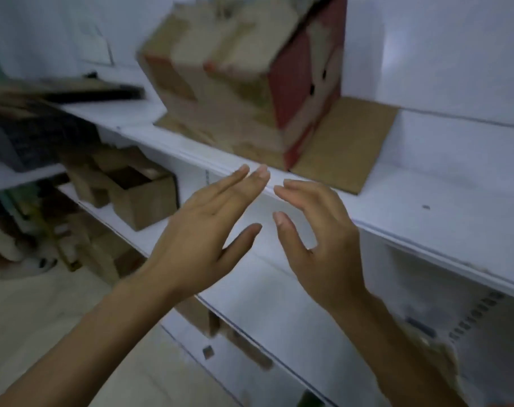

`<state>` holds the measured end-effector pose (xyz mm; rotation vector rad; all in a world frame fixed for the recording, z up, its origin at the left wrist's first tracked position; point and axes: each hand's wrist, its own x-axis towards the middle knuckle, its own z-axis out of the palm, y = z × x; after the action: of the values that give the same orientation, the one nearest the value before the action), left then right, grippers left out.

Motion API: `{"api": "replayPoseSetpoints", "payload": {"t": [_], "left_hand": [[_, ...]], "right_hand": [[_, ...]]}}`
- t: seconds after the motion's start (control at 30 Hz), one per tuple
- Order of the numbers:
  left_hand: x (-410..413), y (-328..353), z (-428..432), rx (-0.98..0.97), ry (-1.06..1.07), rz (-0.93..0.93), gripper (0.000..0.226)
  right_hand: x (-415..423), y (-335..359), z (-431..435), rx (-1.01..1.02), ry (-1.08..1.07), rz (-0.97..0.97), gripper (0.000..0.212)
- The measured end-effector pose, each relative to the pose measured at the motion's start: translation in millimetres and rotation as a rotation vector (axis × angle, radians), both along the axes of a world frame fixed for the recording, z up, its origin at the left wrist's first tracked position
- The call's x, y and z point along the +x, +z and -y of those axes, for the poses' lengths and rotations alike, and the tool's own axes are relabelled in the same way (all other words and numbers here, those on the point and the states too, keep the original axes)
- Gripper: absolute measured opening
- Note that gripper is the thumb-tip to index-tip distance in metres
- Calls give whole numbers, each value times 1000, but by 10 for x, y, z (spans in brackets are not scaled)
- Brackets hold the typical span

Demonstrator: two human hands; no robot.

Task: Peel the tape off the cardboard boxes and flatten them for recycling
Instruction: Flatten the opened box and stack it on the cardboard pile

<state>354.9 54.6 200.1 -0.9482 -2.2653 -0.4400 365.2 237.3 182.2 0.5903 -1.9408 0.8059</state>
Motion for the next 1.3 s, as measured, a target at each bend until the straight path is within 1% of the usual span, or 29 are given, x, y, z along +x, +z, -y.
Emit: {"api": "replayPoseSetpoints", "payload": {"t": [0.1,0.17,0.23,0.37,0.43,0.47,0.53,0.63,0.7,0.73,0.83,0.9,0.93,0.97,1.03,1.07,1.13,1.17,1.23,1.3], "left_hand": [[-124,296,324,11,7,-101,57],[-208,424,530,-1,17,-153,57],[-286,507,713,3,17,-169,58],[-480,548,1031,17,1,-145,58],[-611,554,1145,20,2,-144,58],[-681,574,1176,25,-4,-141,58],[-853,683,1193,38,-33,-132,58],[-1189,979,1098,41,-75,-128,59],[-1420,1206,992,54,-65,-100,64],[-1531,1297,935,40,-50,-87,67],[-1856,1444,782,-64,34,-33,75],[-2072,1460,743,-83,59,5,81],[-2179,1464,750,-65,46,22,81],[-2281,1471,772,-43,21,24,79],[-2463,1501,835,-13,-50,-42,69],[-2544,1530,866,0,-84,-79,64],[-2720,1600,916,32,-137,-111,60],[-2813,1632,937,40,-148,-88,62],[-2984,1668,965,25,-143,-6,72],[-3069,1649,966,5,-123,25,78]], "right_hand": [[-311,378,189,102,-29,87,31],[-473,550,299,155,-75,80,33],[-576,695,382,184,-153,5,33],[-636,1031,413,119,-270,-192,23],[-666,1235,404,109,-326,-233,20],[-693,1345,413,118,-348,-220,20],[-794,1585,475,183,-364,-123,22],[-1057,1934,631,396,-407,51,26],[-1267,2124,720,540,-497,92,35],[-1382,2205,753,580,-538,111,39],[-1786,2371,805,573,-596,191,53],[-2053,2439,829,535,-616,258,59],[-2176,2458,834,530,-631,271,55],[-2281,2471,834,523,-645,264,47],[-2440,2484,800,470,-637,222,26],[-2496,2485,773,436,-621,211,20],[-2550,2460,754,402,-600,201,18],[-2559,2440,764,415,-600,181,17],[-2544,2394,808,492,-640,111,21],[-2517,2347,874,589,-719,57,31]]}}
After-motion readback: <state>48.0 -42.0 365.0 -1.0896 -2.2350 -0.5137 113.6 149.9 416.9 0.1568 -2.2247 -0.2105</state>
